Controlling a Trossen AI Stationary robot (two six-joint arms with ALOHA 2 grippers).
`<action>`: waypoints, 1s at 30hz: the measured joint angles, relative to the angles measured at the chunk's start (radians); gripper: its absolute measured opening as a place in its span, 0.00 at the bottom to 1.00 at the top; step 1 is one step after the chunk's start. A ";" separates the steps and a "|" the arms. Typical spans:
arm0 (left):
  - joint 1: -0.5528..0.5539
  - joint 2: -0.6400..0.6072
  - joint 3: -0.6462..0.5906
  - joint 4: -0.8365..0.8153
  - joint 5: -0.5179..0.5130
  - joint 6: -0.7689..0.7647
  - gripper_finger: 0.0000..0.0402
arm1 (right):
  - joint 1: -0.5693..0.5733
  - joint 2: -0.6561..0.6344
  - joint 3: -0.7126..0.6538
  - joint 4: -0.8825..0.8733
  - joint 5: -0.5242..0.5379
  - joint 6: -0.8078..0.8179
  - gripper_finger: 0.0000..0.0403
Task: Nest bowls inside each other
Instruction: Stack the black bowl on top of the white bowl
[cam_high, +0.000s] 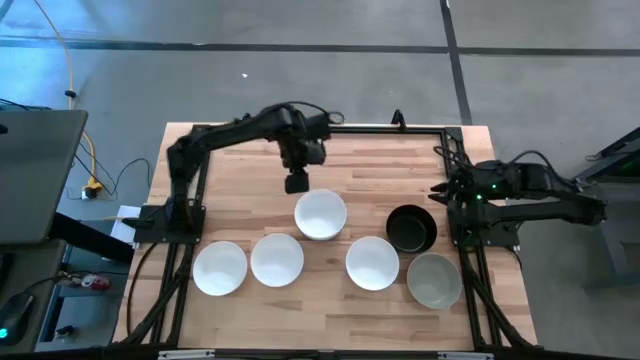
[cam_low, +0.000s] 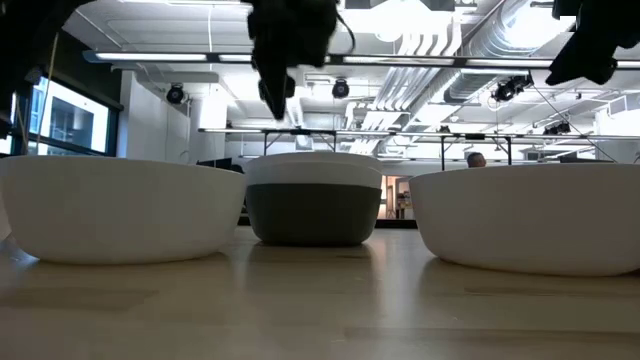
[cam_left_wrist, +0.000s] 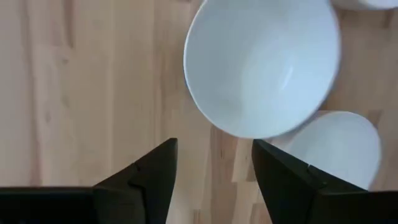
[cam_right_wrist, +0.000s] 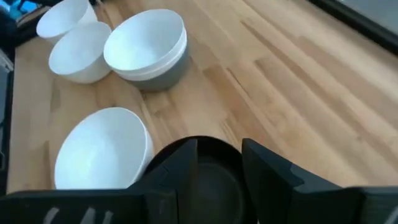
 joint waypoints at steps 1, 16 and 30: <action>0.002 -0.027 0.000 0.003 0.000 -0.004 0.49 | 0.000 0.004 -0.003 -0.001 0.000 0.022 0.29; -0.024 -0.451 0.000 0.022 -0.048 -0.083 0.47 | -0.001 0.248 -0.004 -0.180 -0.010 0.290 0.29; -0.141 -0.626 0.000 0.029 -0.178 -0.170 0.47 | -0.001 0.493 -0.004 -0.174 -0.073 -0.020 0.29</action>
